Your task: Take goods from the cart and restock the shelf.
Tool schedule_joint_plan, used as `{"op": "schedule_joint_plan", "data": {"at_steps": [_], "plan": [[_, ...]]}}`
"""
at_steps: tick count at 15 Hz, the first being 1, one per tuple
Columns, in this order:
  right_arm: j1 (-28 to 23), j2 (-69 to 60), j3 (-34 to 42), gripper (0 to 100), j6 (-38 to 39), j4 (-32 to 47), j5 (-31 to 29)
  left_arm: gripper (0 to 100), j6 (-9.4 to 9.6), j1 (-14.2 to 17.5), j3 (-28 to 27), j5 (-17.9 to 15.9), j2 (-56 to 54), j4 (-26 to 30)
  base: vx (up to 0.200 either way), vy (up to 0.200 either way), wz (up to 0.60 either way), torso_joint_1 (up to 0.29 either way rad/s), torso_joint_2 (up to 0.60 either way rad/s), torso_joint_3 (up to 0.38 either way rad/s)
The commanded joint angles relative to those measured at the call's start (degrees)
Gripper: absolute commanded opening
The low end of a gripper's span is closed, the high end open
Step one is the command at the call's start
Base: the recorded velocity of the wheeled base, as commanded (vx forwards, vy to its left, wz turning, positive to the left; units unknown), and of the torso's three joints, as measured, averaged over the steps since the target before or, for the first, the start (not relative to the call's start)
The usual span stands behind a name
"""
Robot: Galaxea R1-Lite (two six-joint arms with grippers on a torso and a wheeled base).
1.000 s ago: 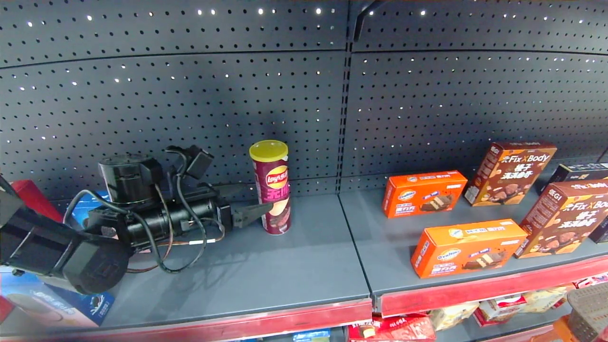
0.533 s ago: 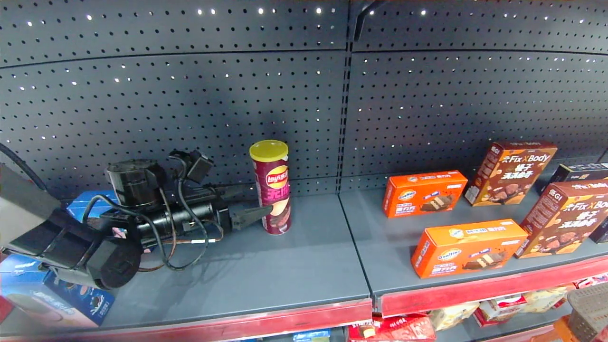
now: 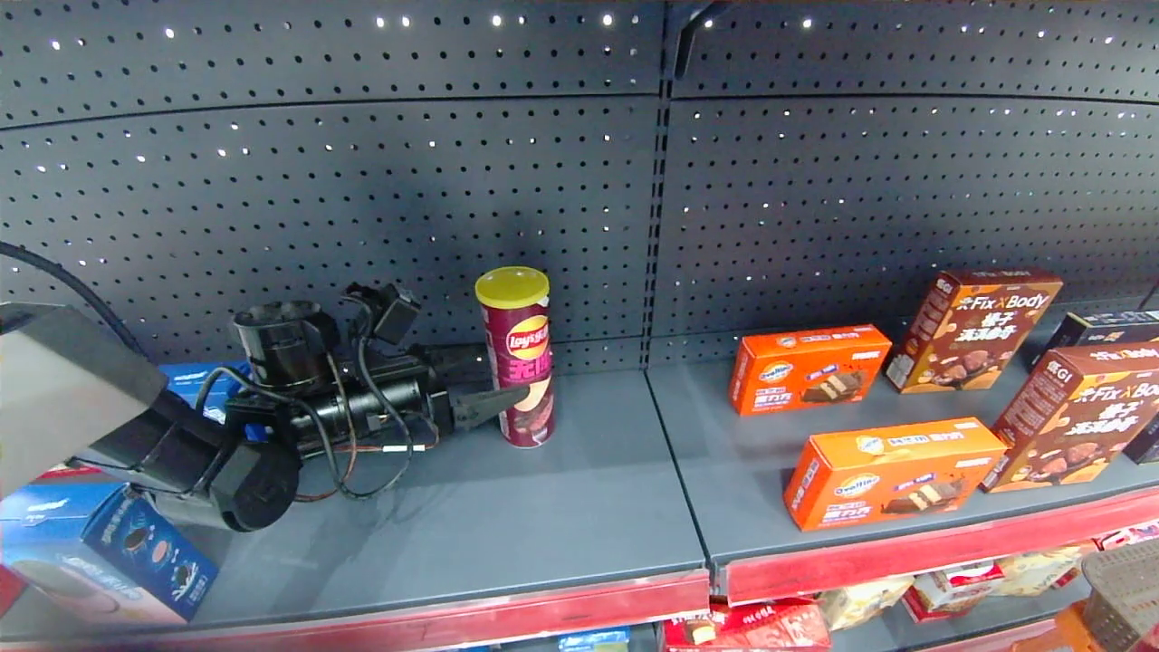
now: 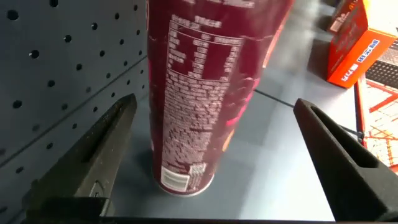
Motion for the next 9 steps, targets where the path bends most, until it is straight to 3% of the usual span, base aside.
{"op": "schedule_joint_plan", "data": {"at_steps": [1,7,9], "plan": [[0.03,-0.04,0.0,0,0.02,-0.04,0.02,100,-0.08,0.01,-1.9,-0.7,2.01,0.18,0.0,0.0,0.0,0.0,0.0,0.0],[0.03,0.05,0.0,0,0.02,-0.04,0.02,100,-0.16,0.71,-6.82,-0.96,5.88,0.27,0.0,0.0,0.0,0.0,0.0,0.0],[0.12,0.14,0.0,0,0.02,-0.04,0.11,100,-0.51,0.8,-8.23,-2.81,6.76,0.36,0.0,0.0,0.0,0.0,0.0,0.0]]}}
